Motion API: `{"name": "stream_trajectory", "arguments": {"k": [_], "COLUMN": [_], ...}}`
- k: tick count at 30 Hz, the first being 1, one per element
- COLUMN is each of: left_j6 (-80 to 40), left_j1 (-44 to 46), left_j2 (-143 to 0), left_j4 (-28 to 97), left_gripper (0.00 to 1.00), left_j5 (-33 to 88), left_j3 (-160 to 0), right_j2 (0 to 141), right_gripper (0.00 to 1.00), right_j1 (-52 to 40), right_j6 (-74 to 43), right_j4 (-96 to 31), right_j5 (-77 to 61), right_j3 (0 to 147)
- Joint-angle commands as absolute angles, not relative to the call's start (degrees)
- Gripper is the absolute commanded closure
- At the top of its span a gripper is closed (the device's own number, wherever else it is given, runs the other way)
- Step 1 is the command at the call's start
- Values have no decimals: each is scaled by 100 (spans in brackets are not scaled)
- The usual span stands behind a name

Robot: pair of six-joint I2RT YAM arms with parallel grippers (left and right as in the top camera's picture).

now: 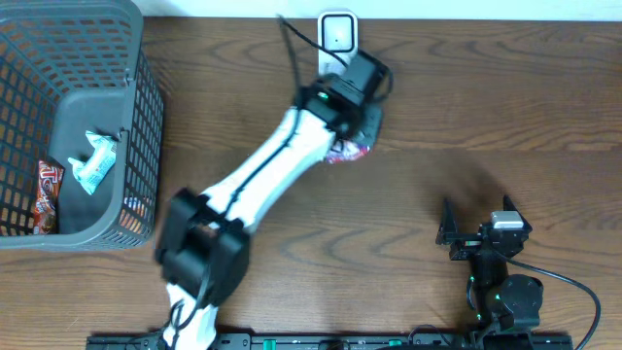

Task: Scan the item barcode
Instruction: 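Carry the purple-red box to the table center and release it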

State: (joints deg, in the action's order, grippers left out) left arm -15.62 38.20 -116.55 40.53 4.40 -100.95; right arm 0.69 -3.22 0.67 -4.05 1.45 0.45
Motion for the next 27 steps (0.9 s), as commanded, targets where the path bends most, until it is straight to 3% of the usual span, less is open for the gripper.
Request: {"name": "stream_trajectory", "arguments": {"k": [1, 3, 4, 5, 9, 11, 16, 23, 27], "left_j6": [-1723, -1723, -1726, -1723, -1721, -1719, -1717, -1717, -1721], "left_j1": [3959, 4023, 4049, 4066, 4064, 4034, 3750, 2438, 1199], "left_j2": [-11832, -11843, -11815, -11762, -11397, -11135, -10339, -9072, -8562], "left_j4": [4045, 4042, 4042, 4042, 4071, 4066, 3951, 3863, 3894], "left_gripper": [72, 69, 60, 59, 58, 46, 45, 38, 34], "left_j5": [447, 604, 666, 738, 989, 985, 978, 598, 336], "left_j3": [-10132, -10134, -10136, -10141, -10141, -10141, -10141, -10141, -10141], "right_j2": [38, 38, 38, 38, 38, 38, 38, 38, 38], "right_gripper": [1, 1, 1, 1, 1, 1, 1, 1, 1], "right_j1": [-228, -228, -228, -228, -228, -228, -231, -228, -228], "right_j6": [27, 27, 27, 27, 27, 27, 27, 27, 27], "right_j4": [-423, -423, -423, -423, -423, -423, -423, -423, -423], "right_j5": [137, 137, 137, 137, 137, 137, 137, 137, 137], "right_j3": [32, 32, 32, 32, 32, 32, 32, 32, 32]}}
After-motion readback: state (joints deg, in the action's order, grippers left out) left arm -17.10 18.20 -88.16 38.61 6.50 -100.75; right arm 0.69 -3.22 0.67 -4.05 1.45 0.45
